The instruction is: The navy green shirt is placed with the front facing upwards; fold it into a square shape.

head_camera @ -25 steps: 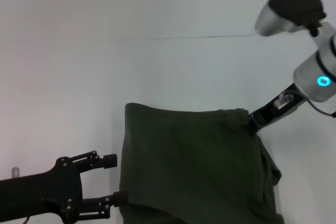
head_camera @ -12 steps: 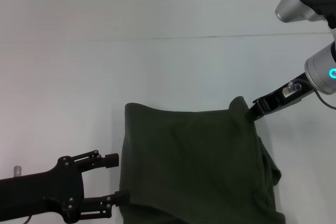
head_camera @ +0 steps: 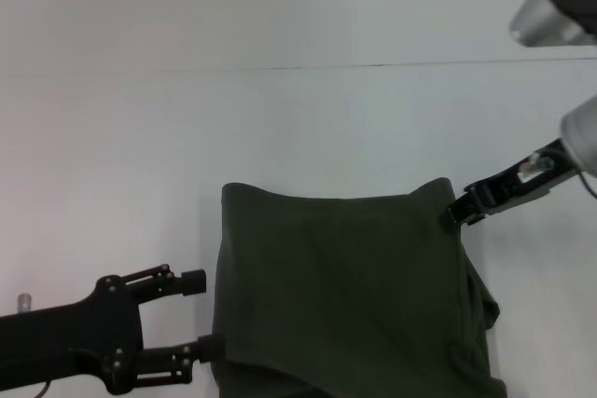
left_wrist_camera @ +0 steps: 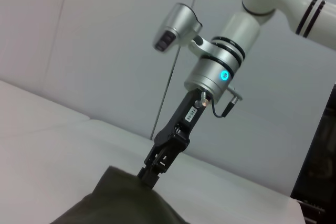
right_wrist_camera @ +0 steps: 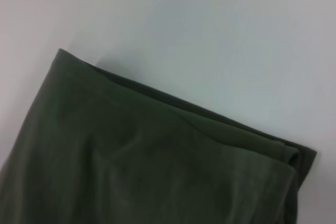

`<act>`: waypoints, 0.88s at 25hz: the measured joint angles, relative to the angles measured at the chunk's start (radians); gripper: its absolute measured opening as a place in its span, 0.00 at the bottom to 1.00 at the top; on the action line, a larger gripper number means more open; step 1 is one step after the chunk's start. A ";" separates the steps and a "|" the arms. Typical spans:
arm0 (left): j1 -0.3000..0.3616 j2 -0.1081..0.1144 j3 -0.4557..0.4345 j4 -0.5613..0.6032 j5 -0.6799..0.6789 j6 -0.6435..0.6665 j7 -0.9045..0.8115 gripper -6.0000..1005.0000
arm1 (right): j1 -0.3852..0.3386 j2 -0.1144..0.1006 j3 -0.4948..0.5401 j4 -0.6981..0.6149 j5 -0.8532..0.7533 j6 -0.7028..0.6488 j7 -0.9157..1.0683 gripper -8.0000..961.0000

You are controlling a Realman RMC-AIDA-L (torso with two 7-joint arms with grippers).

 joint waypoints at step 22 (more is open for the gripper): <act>-0.259 0.071 0.006 -0.024 0.252 -0.231 -0.811 0.84 | -0.288 -0.108 0.509 0.407 0.743 -0.103 -0.653 0.73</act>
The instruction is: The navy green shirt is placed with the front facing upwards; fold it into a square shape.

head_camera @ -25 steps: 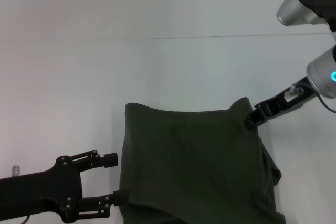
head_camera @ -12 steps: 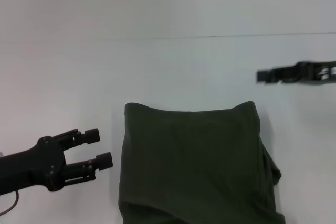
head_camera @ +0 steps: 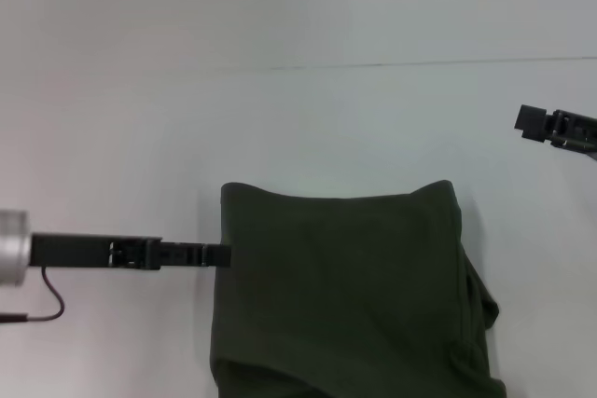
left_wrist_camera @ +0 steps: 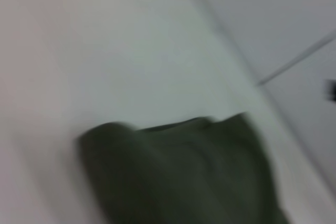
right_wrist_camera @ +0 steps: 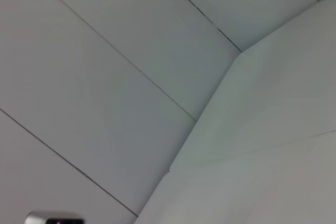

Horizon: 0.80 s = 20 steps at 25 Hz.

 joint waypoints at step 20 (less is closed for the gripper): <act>-0.171 -0.004 0.130 -0.133 0.156 -0.268 -0.230 0.83 | -0.047 0.025 0.102 0.039 0.015 -0.083 -0.141 0.97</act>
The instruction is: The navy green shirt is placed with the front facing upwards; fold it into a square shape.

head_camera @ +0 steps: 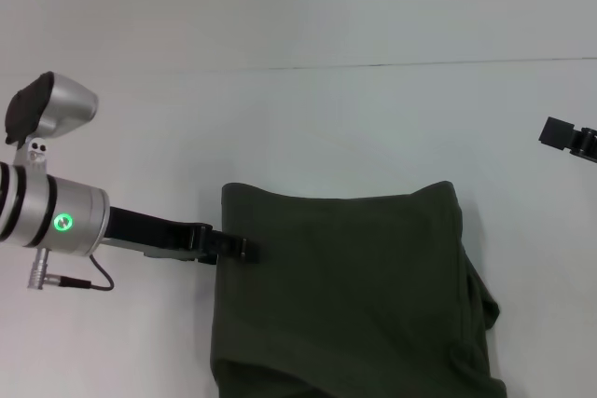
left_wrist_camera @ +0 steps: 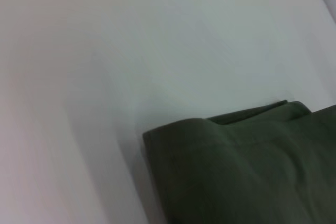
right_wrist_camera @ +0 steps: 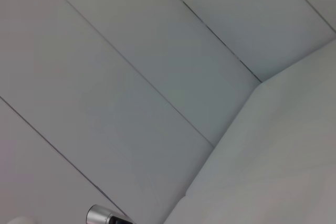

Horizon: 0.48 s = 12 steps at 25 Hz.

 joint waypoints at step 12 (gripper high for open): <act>-0.026 -0.020 0.017 -0.035 0.001 -0.030 -0.003 0.83 | 0.007 0.002 -0.008 0.004 -0.001 -0.002 -0.003 0.97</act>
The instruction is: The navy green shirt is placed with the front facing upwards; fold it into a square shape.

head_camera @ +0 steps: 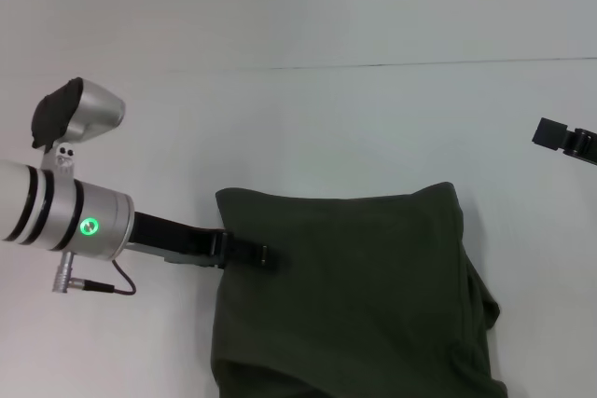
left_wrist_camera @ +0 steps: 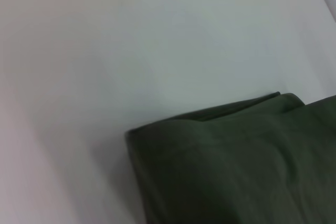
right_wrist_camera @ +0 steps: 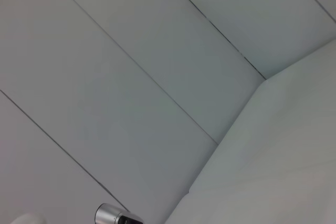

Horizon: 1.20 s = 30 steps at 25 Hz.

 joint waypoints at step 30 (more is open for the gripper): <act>-0.003 -0.030 -0.012 -0.002 -0.076 -0.155 0.050 0.07 | 0.005 0.004 0.005 0.002 -0.001 0.000 -0.010 0.97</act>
